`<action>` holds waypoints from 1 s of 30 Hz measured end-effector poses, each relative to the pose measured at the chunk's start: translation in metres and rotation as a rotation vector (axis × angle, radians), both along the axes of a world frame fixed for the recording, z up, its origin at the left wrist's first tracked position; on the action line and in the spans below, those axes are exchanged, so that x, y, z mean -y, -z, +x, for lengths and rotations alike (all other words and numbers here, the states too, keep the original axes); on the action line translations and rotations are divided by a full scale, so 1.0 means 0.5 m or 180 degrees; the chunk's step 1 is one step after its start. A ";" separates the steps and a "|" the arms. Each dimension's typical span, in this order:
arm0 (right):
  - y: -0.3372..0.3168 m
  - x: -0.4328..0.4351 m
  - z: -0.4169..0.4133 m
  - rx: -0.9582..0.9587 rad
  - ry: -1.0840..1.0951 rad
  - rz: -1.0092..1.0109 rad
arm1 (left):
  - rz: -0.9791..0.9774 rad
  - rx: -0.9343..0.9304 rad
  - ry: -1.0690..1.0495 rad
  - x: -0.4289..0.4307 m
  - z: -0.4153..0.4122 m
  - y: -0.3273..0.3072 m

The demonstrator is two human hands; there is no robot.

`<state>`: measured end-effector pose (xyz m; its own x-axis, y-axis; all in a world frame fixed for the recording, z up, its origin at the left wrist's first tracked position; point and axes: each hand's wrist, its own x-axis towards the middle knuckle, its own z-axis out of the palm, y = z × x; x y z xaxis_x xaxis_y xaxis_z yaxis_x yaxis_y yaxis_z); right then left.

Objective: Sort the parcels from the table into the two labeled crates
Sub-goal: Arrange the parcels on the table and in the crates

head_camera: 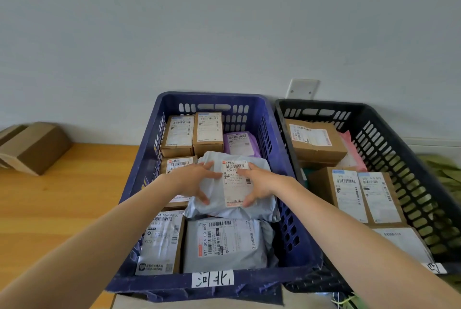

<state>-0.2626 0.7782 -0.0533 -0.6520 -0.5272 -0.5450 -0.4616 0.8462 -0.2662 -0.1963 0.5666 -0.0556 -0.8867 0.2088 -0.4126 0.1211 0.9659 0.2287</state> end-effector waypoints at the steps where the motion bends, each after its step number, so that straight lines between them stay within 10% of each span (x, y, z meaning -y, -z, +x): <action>1: 0.000 0.003 -0.003 0.0040 0.0000 0.0063 | -0.0014 0.0018 0.0000 0.000 -0.001 0.001; 23: 0.040 0.004 0.008 0.0013 0.0131 -0.0049 | -0.0150 -0.0057 -0.0035 -0.016 0.021 0.037; 30: -0.002 0.036 -0.012 -0.0233 0.0426 -0.1352 | -0.0460 -0.0423 -0.0118 0.009 0.018 -0.024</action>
